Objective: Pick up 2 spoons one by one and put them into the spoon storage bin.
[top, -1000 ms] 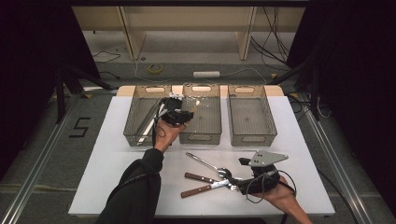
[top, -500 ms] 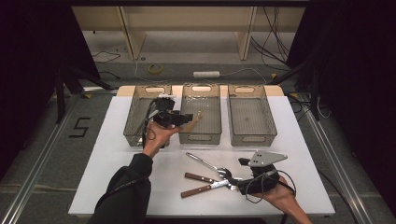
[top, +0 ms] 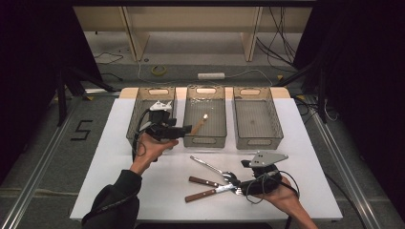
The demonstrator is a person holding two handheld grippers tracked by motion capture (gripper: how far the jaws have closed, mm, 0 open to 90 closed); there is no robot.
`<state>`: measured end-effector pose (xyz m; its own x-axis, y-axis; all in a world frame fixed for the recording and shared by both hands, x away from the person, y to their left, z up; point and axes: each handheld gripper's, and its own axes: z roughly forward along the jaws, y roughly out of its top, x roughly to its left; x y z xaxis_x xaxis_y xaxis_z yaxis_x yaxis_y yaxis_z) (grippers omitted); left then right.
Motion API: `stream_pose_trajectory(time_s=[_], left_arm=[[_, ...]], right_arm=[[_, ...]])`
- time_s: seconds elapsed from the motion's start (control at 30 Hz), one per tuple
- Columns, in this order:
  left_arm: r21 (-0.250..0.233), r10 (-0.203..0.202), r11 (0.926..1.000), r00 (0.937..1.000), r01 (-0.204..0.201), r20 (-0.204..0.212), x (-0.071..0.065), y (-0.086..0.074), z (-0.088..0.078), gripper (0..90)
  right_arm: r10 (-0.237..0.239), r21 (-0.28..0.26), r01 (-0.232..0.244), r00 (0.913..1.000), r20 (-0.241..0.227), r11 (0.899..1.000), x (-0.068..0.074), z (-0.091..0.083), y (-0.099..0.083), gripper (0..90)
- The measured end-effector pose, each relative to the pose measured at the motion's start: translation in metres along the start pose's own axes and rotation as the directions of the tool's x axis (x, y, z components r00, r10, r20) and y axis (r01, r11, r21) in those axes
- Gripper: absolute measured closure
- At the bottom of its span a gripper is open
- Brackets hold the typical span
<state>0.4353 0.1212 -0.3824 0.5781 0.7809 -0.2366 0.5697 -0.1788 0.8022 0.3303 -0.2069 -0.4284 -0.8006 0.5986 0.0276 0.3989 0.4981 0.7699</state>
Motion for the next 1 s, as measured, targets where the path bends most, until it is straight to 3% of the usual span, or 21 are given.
stream_pose_trajectory(time_s=[0.23, 0.53, 0.87, 1.0], left_arm=[[-0.012, 0.022, 0.9997, 0.9997, -0.022, 0.010, -0.004, -0.018, -0.015, 23.5], [-0.021, 0.051, 0.9985, 0.9985, -0.050, 0.022, -0.008, -0.042, -0.028, 21.1], [-0.083, 0.039, 0.9958, 0.9992, -0.037, 0.014, -0.005, -0.072, -0.050, 19.8], [-0.092, 0.055, 0.9944, 0.9984, -0.054, 0.016, -0.008, -0.080, -0.056, 19.4]], right_arm=[[0.014, 0.056, -0.014, 0.9999, 0.002, 0.998, -0.005, 0.012, 0.006, 30.3], [-0.001, 0.119, 0.003, 0.9999, -0.015, 0.993, -0.005, 0.032, 0.018, 37.3], [-0.002, 0.180, 0.009, 0.9991, -0.042, 0.984, -0.010, 0.052, 0.028, 47.6], [0.001, 0.202, 0.007, 0.9991, -0.042, 0.979, -0.012, 0.059, 0.030, 51.1]])
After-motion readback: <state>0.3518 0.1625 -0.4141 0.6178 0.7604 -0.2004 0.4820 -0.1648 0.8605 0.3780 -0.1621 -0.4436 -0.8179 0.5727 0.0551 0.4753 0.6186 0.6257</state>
